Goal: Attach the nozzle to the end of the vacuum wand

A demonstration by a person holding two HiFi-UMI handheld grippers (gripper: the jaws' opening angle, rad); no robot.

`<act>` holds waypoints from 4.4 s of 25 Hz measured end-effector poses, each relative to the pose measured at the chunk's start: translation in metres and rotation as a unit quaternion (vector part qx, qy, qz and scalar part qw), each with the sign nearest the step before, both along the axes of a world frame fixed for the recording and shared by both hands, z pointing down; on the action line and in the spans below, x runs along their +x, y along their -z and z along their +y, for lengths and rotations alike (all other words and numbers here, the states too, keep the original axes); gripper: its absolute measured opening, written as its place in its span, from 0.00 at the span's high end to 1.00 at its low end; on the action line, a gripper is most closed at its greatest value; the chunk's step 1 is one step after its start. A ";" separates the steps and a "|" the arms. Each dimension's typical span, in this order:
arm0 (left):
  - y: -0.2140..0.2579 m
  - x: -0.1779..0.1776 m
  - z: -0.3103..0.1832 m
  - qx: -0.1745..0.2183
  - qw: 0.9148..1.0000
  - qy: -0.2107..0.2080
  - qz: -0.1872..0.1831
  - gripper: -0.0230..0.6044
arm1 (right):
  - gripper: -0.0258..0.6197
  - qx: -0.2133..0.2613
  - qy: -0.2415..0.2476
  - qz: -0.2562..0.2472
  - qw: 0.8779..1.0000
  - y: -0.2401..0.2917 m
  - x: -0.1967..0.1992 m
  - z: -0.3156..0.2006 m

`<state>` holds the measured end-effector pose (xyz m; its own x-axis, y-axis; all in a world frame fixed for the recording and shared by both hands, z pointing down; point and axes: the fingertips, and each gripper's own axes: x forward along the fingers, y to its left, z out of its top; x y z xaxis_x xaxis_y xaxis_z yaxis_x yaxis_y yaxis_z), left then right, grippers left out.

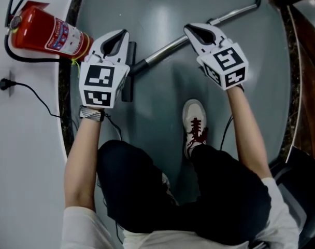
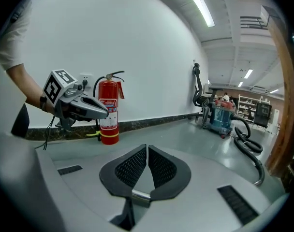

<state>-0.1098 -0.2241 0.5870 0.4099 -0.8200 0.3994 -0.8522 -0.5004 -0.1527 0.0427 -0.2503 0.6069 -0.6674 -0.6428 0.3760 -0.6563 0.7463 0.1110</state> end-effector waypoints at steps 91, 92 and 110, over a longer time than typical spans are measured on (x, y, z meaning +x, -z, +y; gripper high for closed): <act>0.933 0.053 0.269 0.187 0.979 -0.008 0.076 0.96 | 0.92 0.137 0.028 -0.138 0.980 0.959 0.014 0.285; 0.936 0.053 0.273 0.190 0.979 -0.007 0.075 0.96 | 0.92 0.138 0.029 -0.138 0.980 0.961 0.013 0.288; 0.941 0.047 0.301 0.199 0.978 -0.002 0.069 0.96 | 0.92 0.155 0.031 -0.129 0.979 0.968 0.004 0.312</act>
